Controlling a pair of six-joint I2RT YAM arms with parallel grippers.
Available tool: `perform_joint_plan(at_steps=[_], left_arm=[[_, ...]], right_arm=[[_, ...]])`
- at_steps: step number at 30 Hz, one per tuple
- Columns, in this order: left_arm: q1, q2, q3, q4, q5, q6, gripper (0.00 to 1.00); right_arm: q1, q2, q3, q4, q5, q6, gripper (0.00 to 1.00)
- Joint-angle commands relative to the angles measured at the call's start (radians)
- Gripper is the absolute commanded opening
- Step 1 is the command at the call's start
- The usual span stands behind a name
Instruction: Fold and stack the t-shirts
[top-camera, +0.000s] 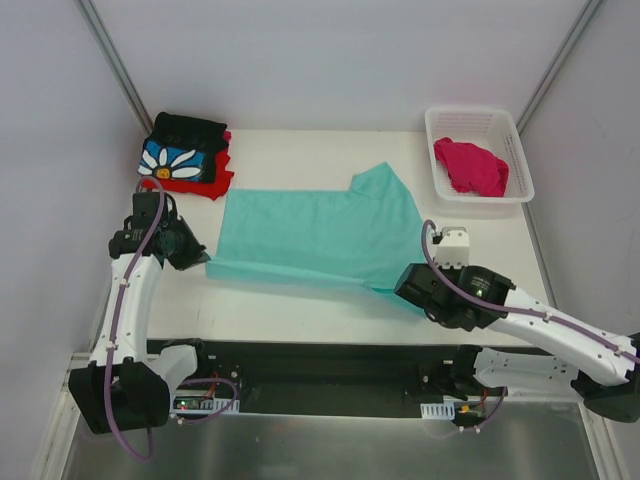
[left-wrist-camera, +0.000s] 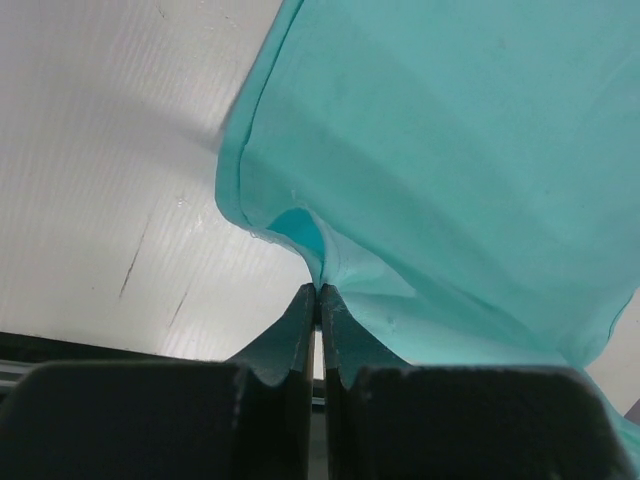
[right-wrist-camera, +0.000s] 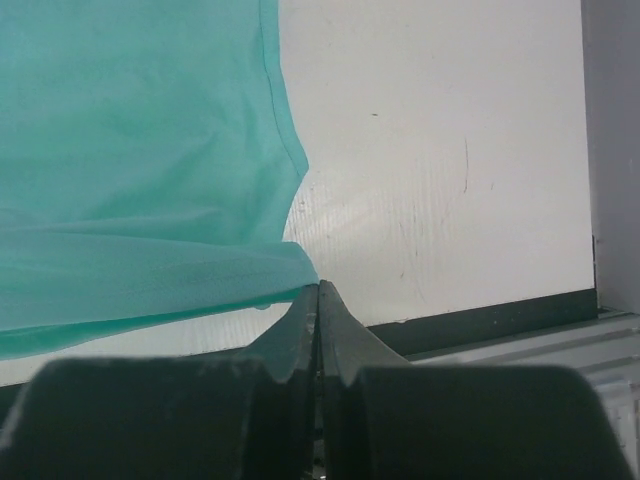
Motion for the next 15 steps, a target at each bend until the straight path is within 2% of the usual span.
perform_joint_plan(at_steps=[1, 15], left_arm=[[-0.006, 0.020, 0.031, 0.027, -0.006, -0.017, 0.00], [-0.006, 0.082, 0.022, 0.062, 0.013, -0.013, 0.00]], right_arm=[[-0.032, 0.030, 0.054, 0.008, -0.002, -0.131, 0.01], [-0.106, 0.207, 0.095, 0.237, -0.070, -0.299, 0.01]])
